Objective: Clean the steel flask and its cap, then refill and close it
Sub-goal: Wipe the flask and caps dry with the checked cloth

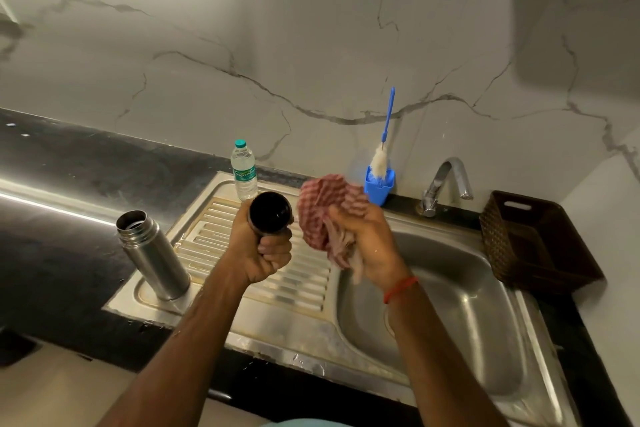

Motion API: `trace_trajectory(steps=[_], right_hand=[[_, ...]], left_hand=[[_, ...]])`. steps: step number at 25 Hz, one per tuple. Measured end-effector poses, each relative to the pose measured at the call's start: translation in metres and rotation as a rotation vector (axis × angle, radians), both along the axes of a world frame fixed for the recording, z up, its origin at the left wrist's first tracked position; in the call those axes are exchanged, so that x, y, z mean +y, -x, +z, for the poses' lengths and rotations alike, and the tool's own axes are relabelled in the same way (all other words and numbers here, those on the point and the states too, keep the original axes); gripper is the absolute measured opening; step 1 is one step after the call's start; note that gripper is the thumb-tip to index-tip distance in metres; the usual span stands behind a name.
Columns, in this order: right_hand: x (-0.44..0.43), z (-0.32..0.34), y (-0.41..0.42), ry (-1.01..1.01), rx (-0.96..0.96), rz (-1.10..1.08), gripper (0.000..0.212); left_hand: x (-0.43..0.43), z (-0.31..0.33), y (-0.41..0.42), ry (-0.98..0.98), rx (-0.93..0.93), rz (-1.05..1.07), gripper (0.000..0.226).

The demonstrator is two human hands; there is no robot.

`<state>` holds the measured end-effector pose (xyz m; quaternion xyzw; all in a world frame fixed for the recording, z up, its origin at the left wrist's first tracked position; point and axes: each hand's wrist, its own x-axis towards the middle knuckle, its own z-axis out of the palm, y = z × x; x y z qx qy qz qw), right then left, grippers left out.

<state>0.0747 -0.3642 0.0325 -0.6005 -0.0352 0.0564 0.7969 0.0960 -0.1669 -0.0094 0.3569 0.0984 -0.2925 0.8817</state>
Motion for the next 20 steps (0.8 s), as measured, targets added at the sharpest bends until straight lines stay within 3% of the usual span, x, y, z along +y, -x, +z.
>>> trace_trajectory(steps=[1,3,6,9,12,17,20], right_hand=[[0.000,-0.001,-0.004,-0.102,0.041,-0.088,0.021],[0.007,-0.002,-0.009,-0.036,0.038,-0.184,0.028],[0.025,0.000,-0.001,0.250,-0.049,-0.051,0.022],[0.024,0.000,-0.002,0.179,0.001,-0.090,0.019],[0.007,-0.009,-0.013,-0.146,0.114,-0.218,0.023],[-0.007,-0.026,-0.023,-0.381,0.228,-0.275,0.070],[-0.010,-0.026,-0.024,-0.448,0.267,-0.225,0.053]], left_hand=[[0.002,0.001,0.001,0.089,-0.031,-0.013,0.065],[0.001,0.000,0.001,0.151,-0.072,-0.045,0.067],[-0.008,-0.005,0.001,0.080,-0.109,-0.011,0.065],[-0.005,-0.013,0.002,-0.045,-0.206,0.178,0.055],[0.009,-0.019,0.003,-0.448,-0.349,0.284,0.047],[0.018,-0.028,0.009,-1.339,-0.695,0.102,0.033],[0.025,-0.045,0.012,-1.586,-0.822,-0.055,0.052]])
